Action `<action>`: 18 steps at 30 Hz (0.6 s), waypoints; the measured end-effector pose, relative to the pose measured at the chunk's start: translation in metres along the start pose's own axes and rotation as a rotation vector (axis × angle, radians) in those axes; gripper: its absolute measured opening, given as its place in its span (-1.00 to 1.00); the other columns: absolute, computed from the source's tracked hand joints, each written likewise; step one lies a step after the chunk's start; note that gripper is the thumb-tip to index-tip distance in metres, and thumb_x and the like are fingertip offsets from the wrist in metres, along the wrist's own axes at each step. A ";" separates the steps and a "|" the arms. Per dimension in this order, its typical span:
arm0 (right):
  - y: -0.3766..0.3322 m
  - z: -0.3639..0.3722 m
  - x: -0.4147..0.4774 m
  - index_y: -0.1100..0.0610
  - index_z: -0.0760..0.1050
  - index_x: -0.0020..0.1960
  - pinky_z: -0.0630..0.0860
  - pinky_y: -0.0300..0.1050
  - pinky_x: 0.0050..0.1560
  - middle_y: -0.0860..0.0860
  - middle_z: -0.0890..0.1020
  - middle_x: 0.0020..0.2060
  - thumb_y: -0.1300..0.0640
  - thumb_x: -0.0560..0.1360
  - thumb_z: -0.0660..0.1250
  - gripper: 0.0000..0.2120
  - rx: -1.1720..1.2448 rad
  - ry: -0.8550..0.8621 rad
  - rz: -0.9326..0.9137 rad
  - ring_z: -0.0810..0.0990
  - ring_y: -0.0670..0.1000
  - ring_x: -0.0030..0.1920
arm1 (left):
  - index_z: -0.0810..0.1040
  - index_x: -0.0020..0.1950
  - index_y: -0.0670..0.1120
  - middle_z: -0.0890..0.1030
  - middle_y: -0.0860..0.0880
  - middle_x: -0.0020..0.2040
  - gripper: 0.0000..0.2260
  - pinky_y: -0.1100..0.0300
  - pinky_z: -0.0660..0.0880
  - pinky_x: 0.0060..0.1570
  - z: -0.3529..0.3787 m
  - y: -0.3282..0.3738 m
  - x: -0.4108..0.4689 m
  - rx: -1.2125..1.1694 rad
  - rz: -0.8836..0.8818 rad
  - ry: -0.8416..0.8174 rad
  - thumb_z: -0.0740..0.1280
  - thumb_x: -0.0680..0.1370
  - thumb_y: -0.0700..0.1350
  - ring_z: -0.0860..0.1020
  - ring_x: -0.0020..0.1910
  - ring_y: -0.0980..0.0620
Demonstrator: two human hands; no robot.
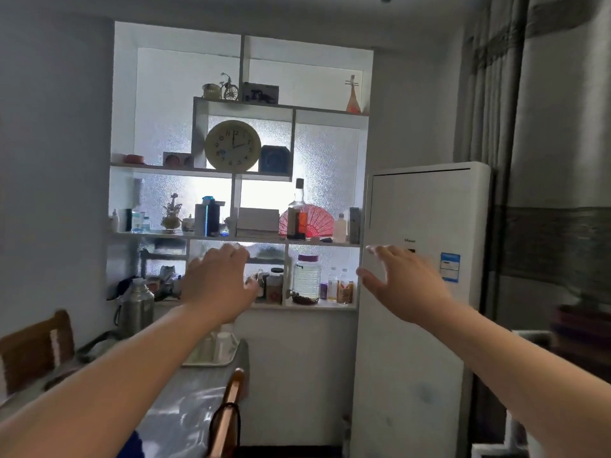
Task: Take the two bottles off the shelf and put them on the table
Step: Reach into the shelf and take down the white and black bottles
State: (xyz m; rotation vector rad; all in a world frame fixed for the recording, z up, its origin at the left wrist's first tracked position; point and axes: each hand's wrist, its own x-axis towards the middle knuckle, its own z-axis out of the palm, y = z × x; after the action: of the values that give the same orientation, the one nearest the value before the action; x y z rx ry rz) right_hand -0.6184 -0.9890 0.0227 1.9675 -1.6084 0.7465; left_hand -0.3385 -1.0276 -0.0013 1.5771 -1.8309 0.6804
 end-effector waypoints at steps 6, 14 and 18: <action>0.037 0.073 0.044 0.06 0.24 0.42 0.30 0.01 0.26 0.05 0.44 0.35 -0.21 0.52 0.09 -0.44 0.041 -0.020 -0.021 0.40 0.08 0.30 | 0.41 0.25 -0.06 0.50 -0.07 0.21 -0.60 0.00 0.38 0.05 0.070 0.011 0.049 0.031 -0.032 -0.021 0.19 0.47 0.08 0.45 0.14 -0.08; 0.074 0.170 0.136 0.06 0.29 0.38 0.28 0.03 0.25 0.07 0.52 0.26 -0.21 0.51 0.10 -0.46 0.016 0.041 -0.096 0.43 0.12 0.25 | 0.43 0.19 -0.06 0.51 -0.08 0.18 -0.64 -0.01 0.36 0.02 0.173 0.006 0.130 0.052 -0.030 -0.013 0.20 0.46 0.07 0.46 0.12 -0.10; 0.084 0.210 0.202 0.08 0.34 0.33 0.32 0.05 0.24 0.07 0.54 0.23 -0.19 0.51 0.13 -0.49 -0.010 0.066 -0.170 0.47 0.11 0.22 | 0.42 0.19 -0.05 0.51 -0.06 0.18 -0.64 0.00 0.36 0.01 0.221 -0.008 0.184 0.100 0.003 -0.010 0.19 0.45 0.06 0.45 0.12 -0.08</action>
State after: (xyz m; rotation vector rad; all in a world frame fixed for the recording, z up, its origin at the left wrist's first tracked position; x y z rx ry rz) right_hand -0.6468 -1.2907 0.0094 2.0206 -1.3840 0.7266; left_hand -0.3750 -1.3130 -0.0146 1.6447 -1.8315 0.7779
